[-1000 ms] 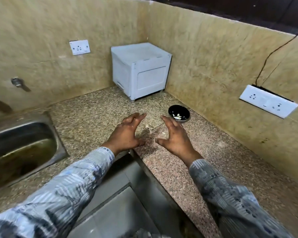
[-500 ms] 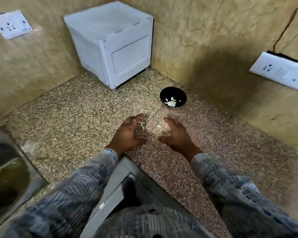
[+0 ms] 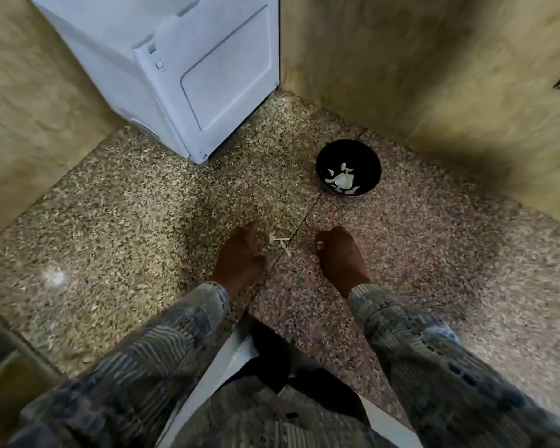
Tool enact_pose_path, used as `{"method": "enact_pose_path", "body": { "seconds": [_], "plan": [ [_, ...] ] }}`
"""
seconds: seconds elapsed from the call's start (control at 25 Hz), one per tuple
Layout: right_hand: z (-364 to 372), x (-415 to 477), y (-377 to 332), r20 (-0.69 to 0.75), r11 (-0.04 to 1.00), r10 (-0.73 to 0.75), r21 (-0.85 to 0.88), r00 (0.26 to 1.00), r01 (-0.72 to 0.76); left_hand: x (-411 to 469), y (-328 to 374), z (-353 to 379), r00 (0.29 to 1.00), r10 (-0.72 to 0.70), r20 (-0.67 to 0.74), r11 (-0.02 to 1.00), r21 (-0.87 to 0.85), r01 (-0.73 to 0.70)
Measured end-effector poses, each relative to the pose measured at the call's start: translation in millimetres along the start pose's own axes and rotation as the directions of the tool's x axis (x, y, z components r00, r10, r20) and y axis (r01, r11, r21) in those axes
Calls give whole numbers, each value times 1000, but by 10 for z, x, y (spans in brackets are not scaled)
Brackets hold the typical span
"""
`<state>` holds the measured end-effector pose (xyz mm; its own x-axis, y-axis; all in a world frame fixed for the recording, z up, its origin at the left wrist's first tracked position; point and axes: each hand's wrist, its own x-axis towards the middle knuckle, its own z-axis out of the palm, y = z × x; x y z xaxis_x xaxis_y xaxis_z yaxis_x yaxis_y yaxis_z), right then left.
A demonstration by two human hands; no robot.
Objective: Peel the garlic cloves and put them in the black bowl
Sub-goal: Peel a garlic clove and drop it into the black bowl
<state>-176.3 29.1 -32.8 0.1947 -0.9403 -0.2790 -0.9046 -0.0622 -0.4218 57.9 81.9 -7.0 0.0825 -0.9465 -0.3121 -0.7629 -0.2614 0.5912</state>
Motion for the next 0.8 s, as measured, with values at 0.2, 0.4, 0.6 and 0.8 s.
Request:
{"method": "enact_pose_path", "body": {
  "seconds": [0.2, 0.4, 0.6, 0.8],
  "plan": [
    [-80, 67, -15, 3, 997, 77, -4, 997, -77, 207, 106, 118, 979, 203, -9, 968, 156, -199],
    [-744, 394, -173, -61, 693, 439, 658, 897, -294, 432, 228, 259, 942, 319, 104, 860, 386, -333],
    [-956, 176, -199, -57, 374, 560, 908, 827, -190, 585, 212, 216, 937, 298, 183, 836, 423, -349],
    [-397, -498, -197, 142, 429, 519, 810, 843, -401, 443, 264, 189, 900, 415, 137, 852, 289, -437]
  ]
}}
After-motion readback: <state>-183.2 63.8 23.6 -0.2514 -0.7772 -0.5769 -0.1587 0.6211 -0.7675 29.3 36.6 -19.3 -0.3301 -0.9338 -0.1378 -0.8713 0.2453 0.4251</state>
